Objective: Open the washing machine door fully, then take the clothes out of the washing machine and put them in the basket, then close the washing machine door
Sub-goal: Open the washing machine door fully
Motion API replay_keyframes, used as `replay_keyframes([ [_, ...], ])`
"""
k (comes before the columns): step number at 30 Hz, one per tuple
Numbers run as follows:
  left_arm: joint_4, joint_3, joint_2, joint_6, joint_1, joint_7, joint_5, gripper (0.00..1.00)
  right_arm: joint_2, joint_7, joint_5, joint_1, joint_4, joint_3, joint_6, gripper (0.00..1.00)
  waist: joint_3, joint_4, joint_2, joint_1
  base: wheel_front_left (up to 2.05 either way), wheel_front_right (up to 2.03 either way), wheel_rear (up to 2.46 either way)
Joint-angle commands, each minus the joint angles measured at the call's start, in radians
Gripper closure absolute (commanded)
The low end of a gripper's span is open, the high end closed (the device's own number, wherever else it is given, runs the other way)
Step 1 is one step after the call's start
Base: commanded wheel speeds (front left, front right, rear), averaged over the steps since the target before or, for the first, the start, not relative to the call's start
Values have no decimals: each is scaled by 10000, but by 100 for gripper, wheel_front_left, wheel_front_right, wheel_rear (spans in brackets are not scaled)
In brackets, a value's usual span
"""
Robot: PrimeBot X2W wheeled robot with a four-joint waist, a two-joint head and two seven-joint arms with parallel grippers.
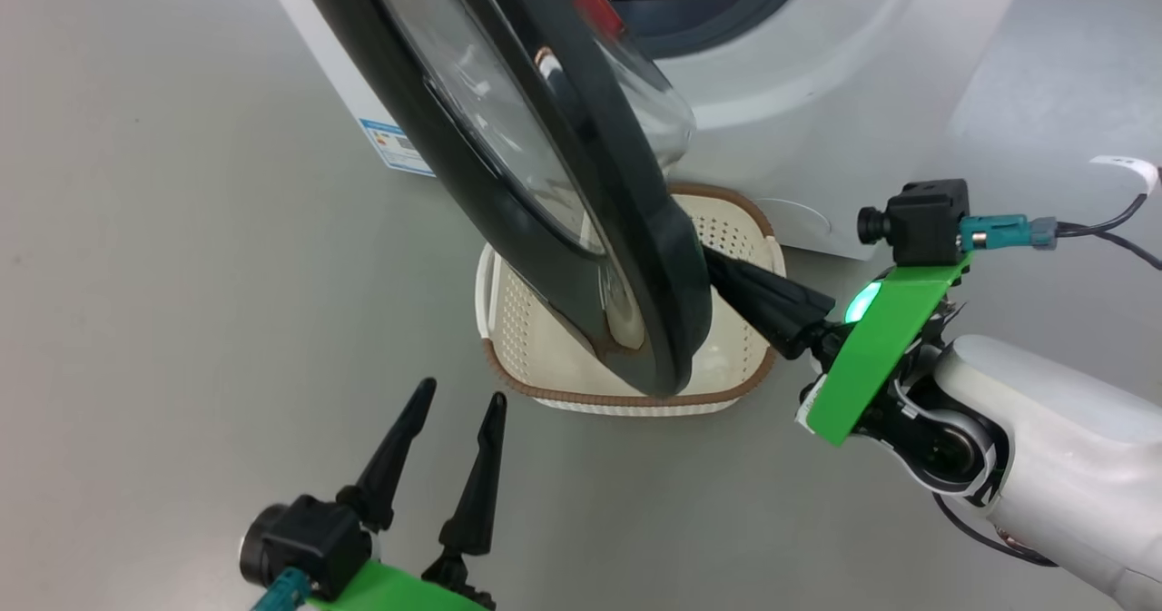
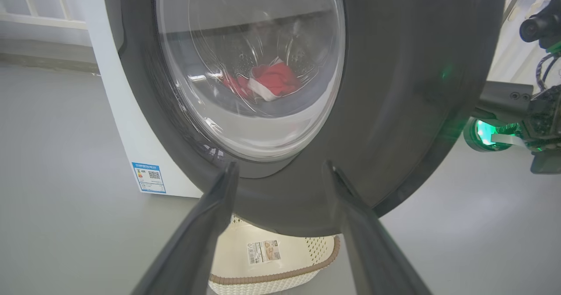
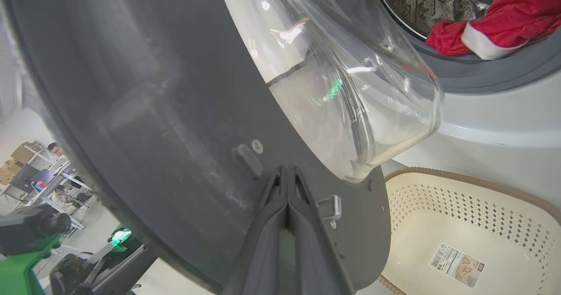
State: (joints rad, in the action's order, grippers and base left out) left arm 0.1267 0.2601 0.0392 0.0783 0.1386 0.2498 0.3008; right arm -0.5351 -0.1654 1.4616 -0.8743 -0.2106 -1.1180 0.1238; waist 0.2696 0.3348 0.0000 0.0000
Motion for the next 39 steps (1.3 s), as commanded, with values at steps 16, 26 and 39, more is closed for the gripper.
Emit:
replay_keyframes([
  [16, -190, -236, 110, -296, -617, 120, 163, 0, 219, -49, 686, 123, 487, -1075, 69, 100, -829, 1312, 0, 0, 0, 0, 0],
  [26, -200, -499, 110, -337, -920, 120, 122, 0, 718, 125, 757, 203, 431, -1352, 69, 100, -1102, 1939, 0, 0, 0, 0, 0],
  [39, -545, -818, 110, -674, -1122, 120, 258, 0, 1512, 434, 673, -196, 31, -1512, 69, 100, -996, 2056, 0, 0, 0, 0, 0],
])
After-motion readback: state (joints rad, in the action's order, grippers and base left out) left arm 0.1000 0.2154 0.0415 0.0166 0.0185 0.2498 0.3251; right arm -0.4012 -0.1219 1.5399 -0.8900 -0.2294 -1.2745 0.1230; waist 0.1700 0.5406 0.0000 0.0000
